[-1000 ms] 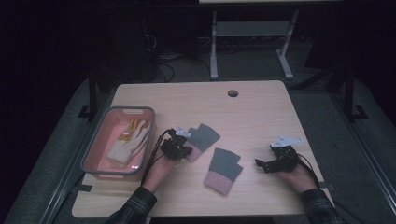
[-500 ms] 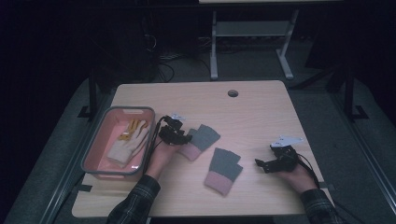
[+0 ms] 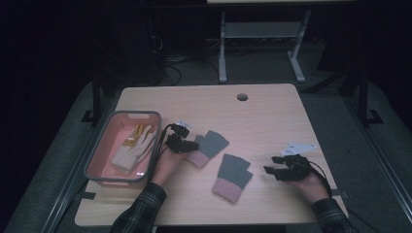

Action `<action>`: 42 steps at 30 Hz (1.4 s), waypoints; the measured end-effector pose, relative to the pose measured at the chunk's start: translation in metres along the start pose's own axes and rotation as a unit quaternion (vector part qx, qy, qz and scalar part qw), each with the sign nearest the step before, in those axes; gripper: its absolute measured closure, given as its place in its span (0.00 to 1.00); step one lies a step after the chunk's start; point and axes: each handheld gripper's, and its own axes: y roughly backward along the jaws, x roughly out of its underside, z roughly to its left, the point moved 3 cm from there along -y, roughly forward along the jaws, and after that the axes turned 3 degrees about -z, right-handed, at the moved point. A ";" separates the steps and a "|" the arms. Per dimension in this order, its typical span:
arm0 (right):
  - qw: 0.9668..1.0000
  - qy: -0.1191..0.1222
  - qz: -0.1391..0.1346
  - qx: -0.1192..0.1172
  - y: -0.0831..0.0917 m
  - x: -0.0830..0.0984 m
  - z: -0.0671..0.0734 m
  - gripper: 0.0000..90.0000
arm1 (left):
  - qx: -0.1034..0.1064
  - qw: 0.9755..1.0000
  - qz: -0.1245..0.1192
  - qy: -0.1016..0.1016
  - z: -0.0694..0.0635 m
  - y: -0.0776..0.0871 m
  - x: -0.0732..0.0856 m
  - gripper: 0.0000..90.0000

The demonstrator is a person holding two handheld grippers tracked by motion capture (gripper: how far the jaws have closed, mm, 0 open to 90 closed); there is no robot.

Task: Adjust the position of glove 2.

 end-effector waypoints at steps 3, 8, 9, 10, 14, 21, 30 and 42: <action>0.999 0.013 0.003 -0.049 -0.001 -0.006 0.025 0.84 | -0.005 1.000 -0.002 -0.003 -0.003 0.004 0.000 0.92; 0.994 0.046 0.029 -0.098 -0.005 -0.002 0.054 1.00 | 0.003 1.000 -0.004 -0.008 -0.011 0.013 0.002 0.92; 0.992 0.052 0.035 -0.105 -0.007 -0.001 0.058 1.00 | 0.007 1.000 -0.008 -0.016 -0.017 0.020 0.004 0.92; 0.991 0.056 0.041 -0.111 -0.010 0.000 0.061 1.00 | 0.009 1.000 -0.009 -0.018 -0.020 0.023 0.005 0.92; 0.988 0.066 0.052 -0.126 -0.017 0.001 0.068 1.00 | 0.008 1.000 -0.015 -0.024 -0.030 0.033 0.011 0.92; 0.987 0.076 0.054 -0.134 -0.024 -0.001 0.075 1.00 | 0.018 0.999 -0.021 -0.032 -0.042 0.046 0.020 0.92; 0.986 0.078 0.044 -0.139 -0.031 -0.008 0.080 1.00 | 0.044 0.998 -0.035 -0.031 -0.051 0.052 0.016 0.92; 0.984 0.095 0.044 -0.142 -0.046 -0.019 0.088 1.00 | 0.071 0.995 -0.053 -0.047 -0.061 0.061 0.008 0.92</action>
